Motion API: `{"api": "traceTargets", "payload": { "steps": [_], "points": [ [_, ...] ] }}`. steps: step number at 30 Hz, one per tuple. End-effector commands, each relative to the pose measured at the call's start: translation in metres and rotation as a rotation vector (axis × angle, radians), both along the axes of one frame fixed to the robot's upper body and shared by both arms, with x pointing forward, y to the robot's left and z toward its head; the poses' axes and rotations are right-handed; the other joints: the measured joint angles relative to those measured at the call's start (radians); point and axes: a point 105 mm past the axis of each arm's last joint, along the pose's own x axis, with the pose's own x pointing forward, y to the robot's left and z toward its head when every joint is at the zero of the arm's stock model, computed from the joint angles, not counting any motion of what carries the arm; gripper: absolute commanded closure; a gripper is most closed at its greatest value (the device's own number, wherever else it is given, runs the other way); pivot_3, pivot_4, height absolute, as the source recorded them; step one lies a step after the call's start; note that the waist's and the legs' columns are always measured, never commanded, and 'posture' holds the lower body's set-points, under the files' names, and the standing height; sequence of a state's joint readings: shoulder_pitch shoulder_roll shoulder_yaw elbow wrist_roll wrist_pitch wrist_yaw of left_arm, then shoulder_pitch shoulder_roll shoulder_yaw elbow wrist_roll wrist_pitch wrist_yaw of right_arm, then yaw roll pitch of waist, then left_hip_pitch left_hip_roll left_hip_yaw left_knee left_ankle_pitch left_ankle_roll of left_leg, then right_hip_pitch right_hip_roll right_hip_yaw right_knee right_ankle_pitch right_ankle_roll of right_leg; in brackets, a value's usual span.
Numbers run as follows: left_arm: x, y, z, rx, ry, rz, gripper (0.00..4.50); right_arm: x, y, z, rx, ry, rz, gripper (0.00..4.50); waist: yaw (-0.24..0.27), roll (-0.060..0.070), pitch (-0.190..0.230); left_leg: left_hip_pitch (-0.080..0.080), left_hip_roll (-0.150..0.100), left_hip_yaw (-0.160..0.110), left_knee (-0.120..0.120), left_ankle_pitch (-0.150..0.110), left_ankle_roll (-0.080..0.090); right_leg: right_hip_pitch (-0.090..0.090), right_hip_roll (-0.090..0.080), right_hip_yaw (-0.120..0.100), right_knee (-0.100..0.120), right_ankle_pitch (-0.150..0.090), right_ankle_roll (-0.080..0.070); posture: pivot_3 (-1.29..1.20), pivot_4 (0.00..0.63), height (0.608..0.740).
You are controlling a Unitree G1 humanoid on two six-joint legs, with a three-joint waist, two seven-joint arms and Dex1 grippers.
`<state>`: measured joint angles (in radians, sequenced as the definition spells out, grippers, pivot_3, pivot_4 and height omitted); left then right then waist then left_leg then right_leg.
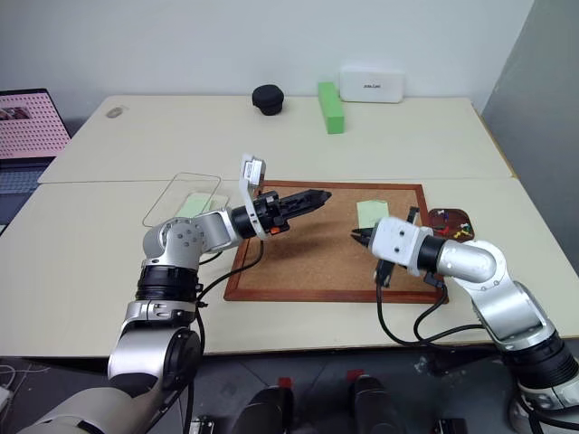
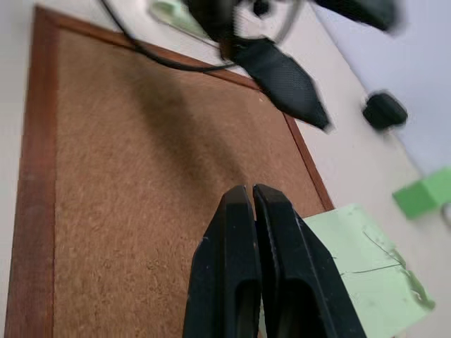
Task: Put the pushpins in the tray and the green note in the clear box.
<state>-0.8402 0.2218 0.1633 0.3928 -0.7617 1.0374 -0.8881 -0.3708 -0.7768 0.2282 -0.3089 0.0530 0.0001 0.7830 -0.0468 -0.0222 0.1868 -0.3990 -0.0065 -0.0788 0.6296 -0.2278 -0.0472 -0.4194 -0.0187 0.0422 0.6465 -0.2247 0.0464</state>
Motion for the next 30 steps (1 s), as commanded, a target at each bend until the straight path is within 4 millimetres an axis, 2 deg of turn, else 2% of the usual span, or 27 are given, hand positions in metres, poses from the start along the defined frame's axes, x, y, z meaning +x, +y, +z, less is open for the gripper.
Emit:
{"api": "traceTargets", "payload": {
  "steps": [1, 12, 16, 30],
  "points": [
    [-0.005, -0.007, 0.004, -0.011, 0.000, -0.051, 0.08, -0.008, 0.011, 0.011, -0.034, -0.167, 0.110, 4.50, 0.000, 0.000, 0.000, 0.000, 0.000, 0.000, 0.000, 0.000, 0.000, 0.000, 0.000, 0.000, 0.000, 0.000, 0.000, 0.00, 0.150, 0.740],
    [-0.017, -0.015, 0.010, -0.050, 0.011, -0.135, 0.08, -0.011, 0.024, 0.019, 0.008, -0.257, 0.147, 4.50, 0.007, 0.000, 0.000, 0.000, 0.000, 0.000, 0.000, 0.000, 0.000, 0.000, 0.000, 0.000, 0.001, 0.000, 0.000, 0.00, 0.150, 0.740],
    [-0.016, -0.015, 0.009, -0.051, 0.021, -0.131, 0.70, -0.011, 0.028, 0.021, 0.018, -0.268, 0.152, 4.50, 0.008, 0.000, 0.000, 0.000, 0.000, 0.000, 0.000, 0.000, 0.000, 0.000, -0.001, 0.000, 0.001, 0.000, 0.000, 0.00, 0.150, 0.740],
    [-0.022, -0.018, 0.007, -0.040, 0.023, -0.158, 3.48, -0.008, 0.030, 0.021, 0.026, -0.271, 0.149, 4.50, 0.008, 0.000, 0.000, 0.000, 0.000, 0.000, 0.001, 0.000, 0.000, 0.000, -0.001, 0.001, 0.001, 0.000, -0.001, 0.00, 0.150, 0.740]
  ]
}}
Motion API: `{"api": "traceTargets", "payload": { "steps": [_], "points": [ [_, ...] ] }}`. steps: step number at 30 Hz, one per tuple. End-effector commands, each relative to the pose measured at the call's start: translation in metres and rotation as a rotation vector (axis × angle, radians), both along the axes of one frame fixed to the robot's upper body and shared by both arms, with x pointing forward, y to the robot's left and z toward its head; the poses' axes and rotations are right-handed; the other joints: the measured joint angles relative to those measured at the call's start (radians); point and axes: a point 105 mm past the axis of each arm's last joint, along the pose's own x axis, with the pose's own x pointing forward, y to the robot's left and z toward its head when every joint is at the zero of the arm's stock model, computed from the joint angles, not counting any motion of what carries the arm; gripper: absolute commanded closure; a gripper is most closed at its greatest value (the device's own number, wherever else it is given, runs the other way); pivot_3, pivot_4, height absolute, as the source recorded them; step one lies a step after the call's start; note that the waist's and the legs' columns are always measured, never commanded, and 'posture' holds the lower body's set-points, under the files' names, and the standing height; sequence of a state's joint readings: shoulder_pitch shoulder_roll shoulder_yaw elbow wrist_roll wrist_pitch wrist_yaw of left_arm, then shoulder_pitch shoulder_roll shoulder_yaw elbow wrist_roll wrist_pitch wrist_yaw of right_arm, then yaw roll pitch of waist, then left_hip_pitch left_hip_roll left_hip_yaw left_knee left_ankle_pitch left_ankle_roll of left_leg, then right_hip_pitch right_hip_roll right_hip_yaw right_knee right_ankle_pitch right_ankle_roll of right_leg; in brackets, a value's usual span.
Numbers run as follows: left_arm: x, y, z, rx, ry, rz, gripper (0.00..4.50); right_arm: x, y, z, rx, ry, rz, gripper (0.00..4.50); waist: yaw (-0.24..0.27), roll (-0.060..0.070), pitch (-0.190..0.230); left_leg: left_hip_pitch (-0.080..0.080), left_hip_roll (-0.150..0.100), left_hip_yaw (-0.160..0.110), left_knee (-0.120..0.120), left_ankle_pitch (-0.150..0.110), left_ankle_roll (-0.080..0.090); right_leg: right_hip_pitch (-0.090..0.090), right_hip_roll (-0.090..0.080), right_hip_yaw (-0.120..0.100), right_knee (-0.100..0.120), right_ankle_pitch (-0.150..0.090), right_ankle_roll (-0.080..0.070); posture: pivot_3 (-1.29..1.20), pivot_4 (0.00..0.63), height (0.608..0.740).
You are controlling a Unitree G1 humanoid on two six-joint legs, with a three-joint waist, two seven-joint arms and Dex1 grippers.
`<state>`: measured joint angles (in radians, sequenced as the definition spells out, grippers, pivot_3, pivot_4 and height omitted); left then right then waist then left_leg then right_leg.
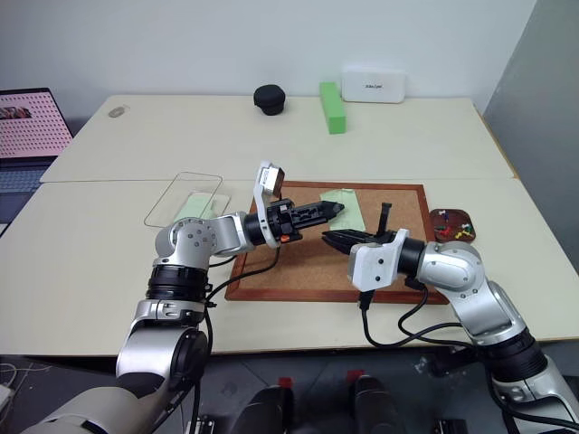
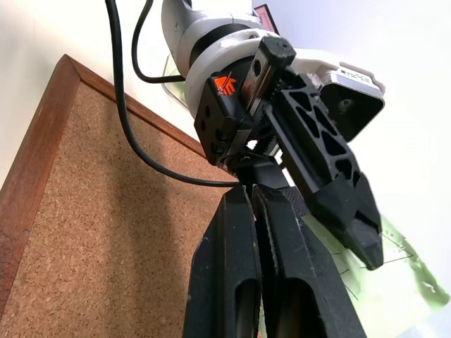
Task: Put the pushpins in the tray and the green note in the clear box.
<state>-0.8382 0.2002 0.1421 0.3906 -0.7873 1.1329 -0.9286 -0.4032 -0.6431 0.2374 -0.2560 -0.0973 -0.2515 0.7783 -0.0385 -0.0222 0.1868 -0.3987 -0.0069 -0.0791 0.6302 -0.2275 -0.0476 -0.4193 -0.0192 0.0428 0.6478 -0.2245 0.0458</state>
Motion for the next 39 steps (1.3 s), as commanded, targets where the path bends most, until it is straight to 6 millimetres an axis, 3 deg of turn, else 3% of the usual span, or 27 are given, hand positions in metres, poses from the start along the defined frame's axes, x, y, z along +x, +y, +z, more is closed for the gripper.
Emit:
{"api": "traceTargets", "payload": {
  "steps": [1, 4, 6, 15, 24, 30, 35, 39],
  "points": [
    [-0.008, -0.004, 0.012, -0.022, -0.049, -0.040, 3.72, 0.000, 0.002, 0.011, 0.018, -0.048, 0.008, 4.50, 0.000, 0.000, 0.000, 0.000, 0.000, 0.000, 0.000, 0.000, 0.000, 0.000, 0.000, 0.000, 0.000, 0.000, 0.000, 0.00, 0.150, 0.740],
    [-0.010, -0.005, 0.010, -0.012, -0.056, -0.047, 4.31, 0.002, 0.001, 0.011, 0.029, -0.042, 0.001, 4.50, 0.000, 0.000, 0.000, 0.000, 0.000, 0.000, 0.000, 0.000, 0.000, 0.000, 0.000, 0.000, 0.000, 0.000, 0.000, 0.00, 0.150, 0.740],
    [-0.011, -0.005, 0.008, -0.007, -0.054, -0.052, 4.47, 0.002, 0.001, 0.011, 0.031, -0.042, 0.000, 4.50, 0.000, 0.000, 0.000, 0.000, 0.000, 0.000, 0.000, 0.000, 0.000, 0.000, 0.000, 0.000, 0.000, 0.000, 0.000, 0.00, 0.150, 0.740],
    [-0.010, -0.006, 0.003, 0.040, -0.083, -0.046, 4.47, 0.001, 0.002, 0.012, 0.035, -0.044, -0.002, 4.50, 0.001, 0.000, 0.000, 0.000, 0.000, 0.000, 0.000, 0.000, 0.000, 0.000, 0.000, 0.000, 0.000, 0.000, 0.000, 0.00, 0.150, 0.740],
    [0.005, -0.002, -0.027, 0.227, -0.274, 0.039, 4.47, -0.009, 0.008, 0.032, 0.110, -0.036, 0.014, 4.50, 0.003, 0.000, 0.000, 0.000, 0.000, 0.000, 0.000, 0.000, 0.000, 0.000, 0.000, 0.001, 0.001, 0.002, -0.004, 0.00, 0.150, 0.740],
    [0.007, -0.006, -0.037, 0.268, -0.337, 0.040, 4.47, -0.011, 0.011, 0.041, 0.172, -0.006, -0.003, 4.50, 0.006, 0.000, 0.000, 0.000, 0.000, 0.000, 0.001, 0.000, 0.000, 0.000, 0.000, 0.001, 0.001, 0.002, -0.004, 0.00, 0.150, 0.740],
    [0.009, -0.005, -0.031, 0.259, -0.358, 0.050, 4.47, 0.017, -0.021, 0.052, 0.383, 0.122, -0.243, 4.50, 0.006, 0.000, 0.000, 0.000, 0.000, 0.000, 0.001, 0.000, 0.000, 0.000, 0.000, 0.000, 0.001, 0.002, -0.004, 0.00, 0.150, 0.740],
    [0.008, -0.010, -0.017, 0.287, -0.549, 0.102, 4.47, 0.050, -0.081, 0.037, 0.541, 0.250, -0.600, 4.50, 0.008, 0.000, 0.000, 0.000, 0.000, 0.000, 0.001, 0.000, 0.000, 0.000, 0.000, 0.000, 0.001, 0.003, -0.004, 0.00, 0.150, 0.740]
  ]
}}
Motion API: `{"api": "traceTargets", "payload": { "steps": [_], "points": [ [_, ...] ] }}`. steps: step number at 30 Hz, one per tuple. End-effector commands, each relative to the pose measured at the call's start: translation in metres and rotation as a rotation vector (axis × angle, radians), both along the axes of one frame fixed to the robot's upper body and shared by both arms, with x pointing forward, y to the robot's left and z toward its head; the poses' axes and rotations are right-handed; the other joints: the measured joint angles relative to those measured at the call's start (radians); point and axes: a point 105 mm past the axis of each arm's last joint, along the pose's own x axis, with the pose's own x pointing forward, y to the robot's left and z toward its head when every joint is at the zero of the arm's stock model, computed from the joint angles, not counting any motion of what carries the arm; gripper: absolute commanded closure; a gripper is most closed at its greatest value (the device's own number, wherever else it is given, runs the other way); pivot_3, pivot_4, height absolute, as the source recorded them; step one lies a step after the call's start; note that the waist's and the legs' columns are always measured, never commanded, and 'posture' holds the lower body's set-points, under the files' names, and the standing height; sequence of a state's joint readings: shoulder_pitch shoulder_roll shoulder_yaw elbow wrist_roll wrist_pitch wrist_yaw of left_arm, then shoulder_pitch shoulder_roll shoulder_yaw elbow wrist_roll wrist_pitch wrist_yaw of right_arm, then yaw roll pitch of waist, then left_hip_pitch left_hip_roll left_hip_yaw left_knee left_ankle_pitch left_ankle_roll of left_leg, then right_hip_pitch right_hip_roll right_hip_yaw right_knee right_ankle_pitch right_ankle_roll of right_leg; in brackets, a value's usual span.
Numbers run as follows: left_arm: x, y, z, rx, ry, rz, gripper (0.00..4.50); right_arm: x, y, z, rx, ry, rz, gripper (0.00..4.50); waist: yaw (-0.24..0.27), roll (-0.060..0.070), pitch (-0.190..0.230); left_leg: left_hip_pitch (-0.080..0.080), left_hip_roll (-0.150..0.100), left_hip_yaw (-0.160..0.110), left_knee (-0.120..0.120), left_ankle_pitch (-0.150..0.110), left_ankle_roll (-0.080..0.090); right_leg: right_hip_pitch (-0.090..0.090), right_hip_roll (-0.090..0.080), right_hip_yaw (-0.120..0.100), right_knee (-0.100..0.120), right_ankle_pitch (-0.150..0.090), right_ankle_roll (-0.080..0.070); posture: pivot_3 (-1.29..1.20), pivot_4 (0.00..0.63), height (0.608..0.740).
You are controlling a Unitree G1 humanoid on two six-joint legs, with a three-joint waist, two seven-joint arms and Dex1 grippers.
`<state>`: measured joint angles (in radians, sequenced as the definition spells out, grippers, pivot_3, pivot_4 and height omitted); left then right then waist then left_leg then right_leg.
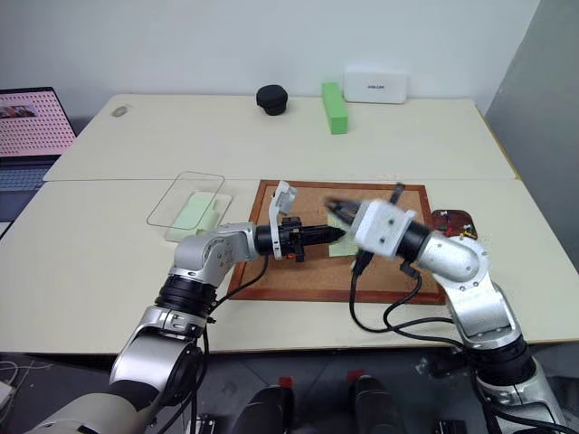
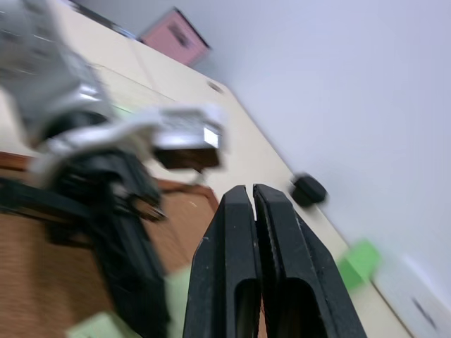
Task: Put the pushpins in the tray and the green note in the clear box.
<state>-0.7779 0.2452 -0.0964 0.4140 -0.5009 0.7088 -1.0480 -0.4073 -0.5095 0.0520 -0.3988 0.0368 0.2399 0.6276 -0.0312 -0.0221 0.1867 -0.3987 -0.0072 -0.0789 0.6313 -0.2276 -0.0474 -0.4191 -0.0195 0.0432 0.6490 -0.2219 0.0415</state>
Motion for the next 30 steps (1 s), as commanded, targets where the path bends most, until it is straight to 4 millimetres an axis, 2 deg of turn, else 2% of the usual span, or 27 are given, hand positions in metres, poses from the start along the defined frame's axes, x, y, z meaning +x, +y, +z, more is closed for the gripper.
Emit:
{"api": "traceTargets", "payload": {
  "steps": [1, 3, 6, 10, 14, 23, 27, 30],
  "points": [
    [-0.004, -0.010, 0.025, 0.039, -0.309, 0.003, 4.47, 0.026, -0.064, -0.008, 0.178, 0.144, -0.343, 4.50, 0.002, 0.000, 0.000, 0.000, 0.000, 0.000, 0.000, 0.000, 0.000, 0.000, 0.000, 0.000, 0.000, 0.000, 0.000, 0.00, 0.150, 0.740],
    [-0.015, -0.019, 0.023, 0.116, -0.485, -0.046, 4.47, 0.032, -0.085, -0.019, 0.261, 0.242, -0.454, 4.50, 0.003, 0.000, 0.000, 0.000, 0.000, 0.000, 0.000, 0.000, 0.000, 0.000, 0.000, 0.000, 0.000, 0.000, 0.000, 0.00, 0.150, 0.740],
    [-0.023, -0.032, 0.021, 0.162, -0.630, -0.072, 4.47, 0.040, -0.114, -0.033, 0.396, 0.367, -0.596, 4.50, 0.003, 0.001, -0.001, 0.000, 0.000, 0.001, -0.001, 0.000, 0.000, 0.000, -0.001, 0.001, 0.000, 0.000, -0.001, 0.00, 0.150, 0.740],
    [-0.030, -0.045, 0.011, 0.251, -0.768, -0.131, 4.47, 0.046, -0.134, -0.044, 0.441, 0.444, -0.683, 4.50, -0.001, 0.002, -0.001, 0.001, 0.000, 0.002, 0.000, 0.000, 0.000, 0.000, 0.000, 0.002, 0.001, 0.001, -0.001, 0.00, 0.150, 0.740],
    [-0.027, -0.056, 0.011, 0.258, -0.783, -0.110, 4.47, 0.055, -0.150, -0.050, 0.491, 0.495, -0.742, 4.50, -0.002, 0.002, -0.001, 0.001, 0.000, 0.003, 0.000, 0.000, 0.001, 0.000, 0.000, 0.002, 0.001, 0.000, 0.000, 0.00, 0.150, 0.740],
    [-0.021, -0.059, 0.010, 0.262, -0.788, -0.080, 4.47, 0.074, -0.173, -0.065, 0.515, 0.541, -0.790, 4.50, -0.001, 0.002, -0.001, 0.000, 0.000, 0.002, 0.000, 0.000, 0.001, 0.000, 0.001, 0.002, 0.001, 0.000, 0.000, 0.00, 0.150, 0.740],
    [-0.022, -0.057, 0.010, 0.268, -0.787, -0.072, 4.50, 0.079, -0.182, -0.070, 0.522, 0.543, -0.821, 3.58, -0.003, 0.002, -0.001, 0.001, 0.000, 0.003, 0.000, 0.000, 0.001, 0.000, 0.000, 0.002, 0.001, 0.000, 0.000, 0.00, 0.150, 0.740],
    [-0.023, -0.057, 0.010, 0.269, -0.786, -0.071, 4.50, 0.080, -0.182, -0.071, 0.530, 0.547, -0.813, 2.97, -0.004, 0.002, -0.001, 0.001, 0.000, 0.003, 0.000, 0.000, 0.001, 0.000, 0.001, 0.002, 0.001, 0.000, 0.000, 0.00, 0.150, 0.740]
  ]
}}
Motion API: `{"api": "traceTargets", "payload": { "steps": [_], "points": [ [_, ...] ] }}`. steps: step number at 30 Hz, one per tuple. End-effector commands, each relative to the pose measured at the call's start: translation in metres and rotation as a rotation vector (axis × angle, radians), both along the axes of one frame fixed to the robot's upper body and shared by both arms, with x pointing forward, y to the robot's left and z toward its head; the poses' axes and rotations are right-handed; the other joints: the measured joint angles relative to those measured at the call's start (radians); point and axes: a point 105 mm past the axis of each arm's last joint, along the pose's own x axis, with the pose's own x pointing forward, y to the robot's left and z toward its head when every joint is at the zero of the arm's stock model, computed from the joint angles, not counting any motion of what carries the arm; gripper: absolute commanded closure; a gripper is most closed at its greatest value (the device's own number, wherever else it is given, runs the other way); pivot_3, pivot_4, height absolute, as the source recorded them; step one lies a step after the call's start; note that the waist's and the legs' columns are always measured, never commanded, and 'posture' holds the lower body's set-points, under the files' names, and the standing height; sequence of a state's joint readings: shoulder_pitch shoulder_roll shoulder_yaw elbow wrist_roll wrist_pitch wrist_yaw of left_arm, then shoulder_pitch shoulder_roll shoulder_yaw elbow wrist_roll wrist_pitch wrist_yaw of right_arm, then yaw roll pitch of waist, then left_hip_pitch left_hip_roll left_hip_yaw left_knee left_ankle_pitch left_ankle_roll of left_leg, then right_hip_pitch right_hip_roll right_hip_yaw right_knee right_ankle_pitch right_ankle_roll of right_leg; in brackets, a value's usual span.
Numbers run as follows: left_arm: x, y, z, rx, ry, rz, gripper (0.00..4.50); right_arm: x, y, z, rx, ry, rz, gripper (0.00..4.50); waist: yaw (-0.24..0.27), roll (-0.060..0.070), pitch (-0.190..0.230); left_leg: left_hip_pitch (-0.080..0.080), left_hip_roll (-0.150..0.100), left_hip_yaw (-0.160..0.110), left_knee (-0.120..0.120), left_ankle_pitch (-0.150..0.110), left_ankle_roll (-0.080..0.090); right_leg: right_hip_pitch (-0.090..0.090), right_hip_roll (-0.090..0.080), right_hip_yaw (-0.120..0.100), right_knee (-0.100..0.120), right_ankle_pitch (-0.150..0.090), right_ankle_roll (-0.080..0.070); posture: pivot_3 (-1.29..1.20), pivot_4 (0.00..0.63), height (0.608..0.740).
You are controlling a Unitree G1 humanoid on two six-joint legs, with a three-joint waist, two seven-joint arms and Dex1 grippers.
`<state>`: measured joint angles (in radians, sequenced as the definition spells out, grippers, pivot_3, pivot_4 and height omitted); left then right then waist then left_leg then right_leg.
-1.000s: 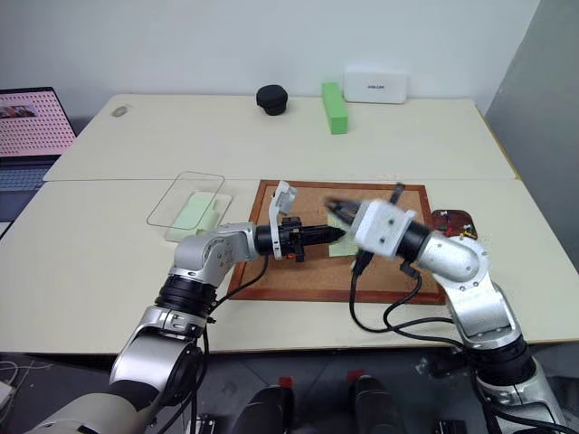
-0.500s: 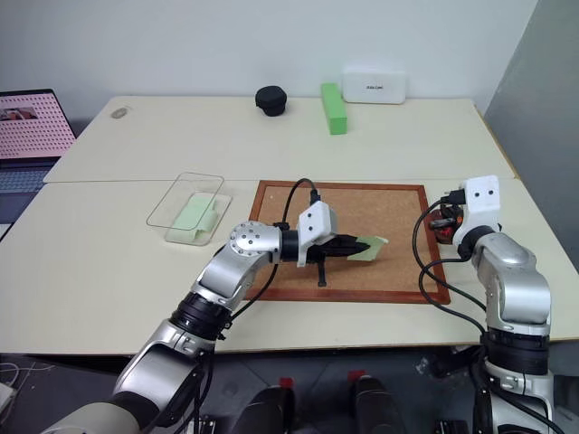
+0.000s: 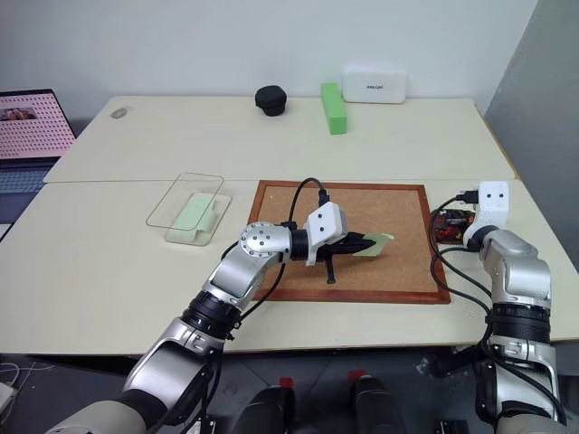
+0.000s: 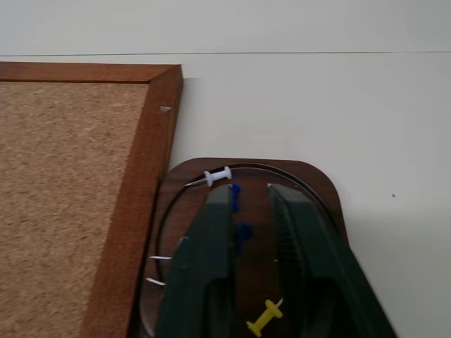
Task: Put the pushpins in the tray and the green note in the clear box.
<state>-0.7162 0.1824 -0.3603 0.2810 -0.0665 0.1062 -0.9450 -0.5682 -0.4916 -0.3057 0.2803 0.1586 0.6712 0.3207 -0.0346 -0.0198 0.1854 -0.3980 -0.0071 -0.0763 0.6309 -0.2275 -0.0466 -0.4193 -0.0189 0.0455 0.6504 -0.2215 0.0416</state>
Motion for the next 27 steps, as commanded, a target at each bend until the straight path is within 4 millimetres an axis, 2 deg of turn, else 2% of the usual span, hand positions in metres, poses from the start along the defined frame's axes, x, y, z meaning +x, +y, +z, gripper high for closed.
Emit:
{"api": "traceTargets", "payload": {
  "steps": [1, 7, 9, 12, 17, 23, 27],
  "points": [
    [-0.003, -0.003, 0.013, -0.023, -0.045, -0.005, 4.50, 0.004, -0.004, 0.023, -0.011, -0.082, -0.002, 2.76, 0.000, 0.000, 0.000, 0.000, 0.000, 0.000, 0.000, 0.000, 0.000, 0.000, 0.000, 0.000, 0.000, 0.000, 0.000, 0.00, 0.150, 0.740],
    [-0.002, -0.005, 0.018, -0.028, -0.057, -0.004, 4.50, 0.004, -0.003, 0.022, -0.027, -0.086, -0.004, 1.33, 0.000, 0.000, 0.000, 0.000, 0.000, 0.000, 0.000, 0.000, 0.000, 0.000, 0.000, 0.000, 0.000, 0.000, 0.000, 0.00, 0.150, 0.740],
    [-0.002, -0.003, 0.017, -0.025, -0.056, -0.003, 4.50, 0.004, -0.004, 0.024, -0.040, -0.090, -0.003, 1.04, 0.000, 0.000, 0.000, 0.000, 0.000, 0.000, 0.000, 0.000, 0.000, 0.000, 0.000, 0.000, 0.000, 0.000, 0.000, 0.00, 0.150, 0.740],
    [-0.001, -0.002, 0.017, -0.028, -0.051, 0.002, 4.50, 0.000, 0.000, 0.027, -0.062, -0.100, 0.027, 0.31, 0.000, 0.000, 0.000, 0.000, 0.000, 0.000, 0.000, 0.000, 0.000, 0.000, 0.000, 0.000, 0.000, 0.000, 0.000, 0.00, 0.150, 0.740],
    [0.007, 0.008, 0.028, -0.057, -0.041, 0.060, 4.50, -0.012, 0.021, 0.038, -0.169, -0.160, 0.161, 0.31, 0.000, 0.000, 0.000, 0.000, 0.000, 0.000, 0.000, 0.000, 0.000, 0.000, 0.000, 0.000, 0.000, 0.000, 0.000, 0.00, 0.150, 0.740],
    [0.036, 0.048, 0.053, -0.156, -0.039, 0.346, 4.50, -0.044, 0.084, 0.059, -0.128, -0.291, 0.493, 0.31, -0.007, 0.000, 0.000, 0.000, 0.001, -0.001, 0.000, 0.000, 0.000, 0.000, 0.000, 0.000, 0.001, -0.003, 0.004, 0.00, 0.150, 0.740],
    [0.057, 0.091, 0.067, -0.212, -0.081, 0.628, 4.50, -0.078, 0.135, 0.079, -0.039, -0.368, 0.754, 0.31, -0.009, 0.000, 0.000, 0.000, 0.001, -0.001, 0.001, 0.000, 0.000, 0.000, 0.000, -0.001, 0.001, -0.003, 0.005, 0.00, 0.150, 0.740]
  ]
}}
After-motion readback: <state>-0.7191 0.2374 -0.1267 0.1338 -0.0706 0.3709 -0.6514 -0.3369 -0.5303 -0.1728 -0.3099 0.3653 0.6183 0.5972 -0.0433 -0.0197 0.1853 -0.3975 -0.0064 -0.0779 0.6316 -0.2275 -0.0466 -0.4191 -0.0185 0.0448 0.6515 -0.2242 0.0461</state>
